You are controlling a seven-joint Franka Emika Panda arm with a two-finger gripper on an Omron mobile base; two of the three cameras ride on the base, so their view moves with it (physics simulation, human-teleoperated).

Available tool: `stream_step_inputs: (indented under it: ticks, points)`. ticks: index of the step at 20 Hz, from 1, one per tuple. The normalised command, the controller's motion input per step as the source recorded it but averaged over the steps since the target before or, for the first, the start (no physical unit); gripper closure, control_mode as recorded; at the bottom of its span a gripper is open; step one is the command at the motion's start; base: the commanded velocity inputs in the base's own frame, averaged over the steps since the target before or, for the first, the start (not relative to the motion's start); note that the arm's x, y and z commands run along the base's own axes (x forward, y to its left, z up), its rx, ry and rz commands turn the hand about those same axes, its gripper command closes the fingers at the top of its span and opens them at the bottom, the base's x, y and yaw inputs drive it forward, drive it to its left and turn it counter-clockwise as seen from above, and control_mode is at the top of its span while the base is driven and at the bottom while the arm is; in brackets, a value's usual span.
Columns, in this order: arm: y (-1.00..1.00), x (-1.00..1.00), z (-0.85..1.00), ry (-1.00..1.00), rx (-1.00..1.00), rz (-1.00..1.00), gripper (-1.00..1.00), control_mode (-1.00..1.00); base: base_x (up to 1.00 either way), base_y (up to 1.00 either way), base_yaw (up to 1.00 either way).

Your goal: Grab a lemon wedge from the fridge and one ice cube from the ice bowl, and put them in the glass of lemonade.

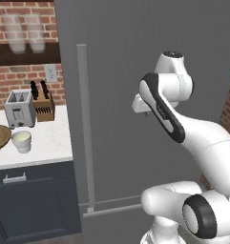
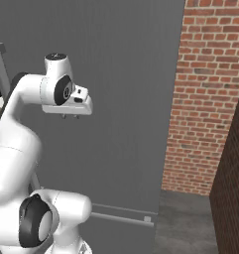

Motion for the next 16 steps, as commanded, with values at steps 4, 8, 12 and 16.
stream_step_inputs:
  ticks: [4,8,12,16]
  points:
    - [-0.04,-0.31,-0.03,0.00,0.00,-0.01,-1.00,-1.00,0.00,0.00,0.00]
    - [-0.26,-0.83,-0.02,-0.01,0.00,-0.06,-1.00,-1.00,0.00,0.00,0.00]
    - [-0.27,-0.72,-0.02,-0.01,0.00,-0.06,-1.00,-1.00,0.00,0.00,0.00]
    - [-0.17,-0.46,-0.11,-0.03,0.00,-0.06,-1.00,-1.00,0.00,0.00,0.00]
